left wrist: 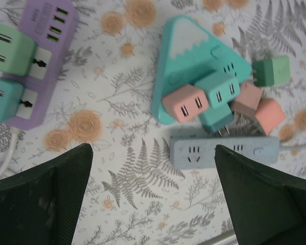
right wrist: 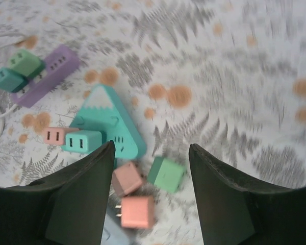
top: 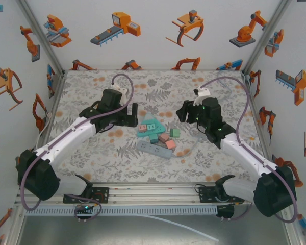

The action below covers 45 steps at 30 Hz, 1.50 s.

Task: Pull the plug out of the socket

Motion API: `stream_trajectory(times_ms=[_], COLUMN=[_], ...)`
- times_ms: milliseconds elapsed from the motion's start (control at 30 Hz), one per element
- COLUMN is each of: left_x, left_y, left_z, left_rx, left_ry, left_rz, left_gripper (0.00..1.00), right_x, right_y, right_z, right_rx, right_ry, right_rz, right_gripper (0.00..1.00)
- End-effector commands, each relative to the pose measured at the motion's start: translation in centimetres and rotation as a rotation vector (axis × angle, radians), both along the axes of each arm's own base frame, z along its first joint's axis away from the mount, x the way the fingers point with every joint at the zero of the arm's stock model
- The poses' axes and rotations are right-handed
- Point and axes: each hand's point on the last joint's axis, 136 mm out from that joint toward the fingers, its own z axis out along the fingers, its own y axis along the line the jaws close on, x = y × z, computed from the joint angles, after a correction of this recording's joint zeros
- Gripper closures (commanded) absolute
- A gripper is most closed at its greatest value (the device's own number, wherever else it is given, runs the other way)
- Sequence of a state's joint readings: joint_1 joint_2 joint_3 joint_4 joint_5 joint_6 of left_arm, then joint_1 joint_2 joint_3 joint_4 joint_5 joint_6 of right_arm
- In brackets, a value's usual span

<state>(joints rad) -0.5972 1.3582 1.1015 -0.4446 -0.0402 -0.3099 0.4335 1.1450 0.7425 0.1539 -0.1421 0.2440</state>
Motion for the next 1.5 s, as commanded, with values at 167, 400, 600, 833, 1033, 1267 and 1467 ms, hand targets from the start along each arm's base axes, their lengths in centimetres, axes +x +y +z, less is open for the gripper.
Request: stream_trajectory(times_ms=[167, 400, 600, 833, 1033, 1267, 1467], left_x=[5.1, 7.3, 8.3, 8.4, 8.1, 7.1, 5.8], left_y=[-0.5, -1.1, -1.2, -2.2, -3.3, -3.9, -4.9], left_z=[1.3, 0.0, -1.9, -4.5, -6.7, -10.1, -12.5], left_rx=[-0.016, -0.002, 0.019, 0.015, -0.005, 0.002, -0.033], left_ry=[-0.059, -0.053, -0.019, 0.039, 0.091, 0.174, 0.240], left_rz=[0.116, 0.137, 0.151, 0.117, 0.072, 0.035, -0.026], left_gripper=[0.03, 0.03, 0.03, 0.03, 0.03, 0.02, 0.04], right_x=[-7.0, -8.0, -7.3, -6.5, -5.9, -5.6, -5.4], right_y=[7.1, 10.5, 13.3, 15.3, 16.0, 16.5, 16.9], right_z=[2.2, -2.2, -6.1, -9.5, -11.9, -13.2, -13.4], right_rx=[-0.445, -0.658, -0.753, -0.757, -0.756, -0.732, -0.718], right_ry=[-0.788, -0.786, -0.700, -0.608, -0.556, -0.519, -0.516], right_rz=[0.789, 1.061, 1.178, 1.250, 1.277, 1.274, 1.265], right_gripper=[0.44, 0.42, 0.43, 0.43, 0.46, 0.57, 0.64])
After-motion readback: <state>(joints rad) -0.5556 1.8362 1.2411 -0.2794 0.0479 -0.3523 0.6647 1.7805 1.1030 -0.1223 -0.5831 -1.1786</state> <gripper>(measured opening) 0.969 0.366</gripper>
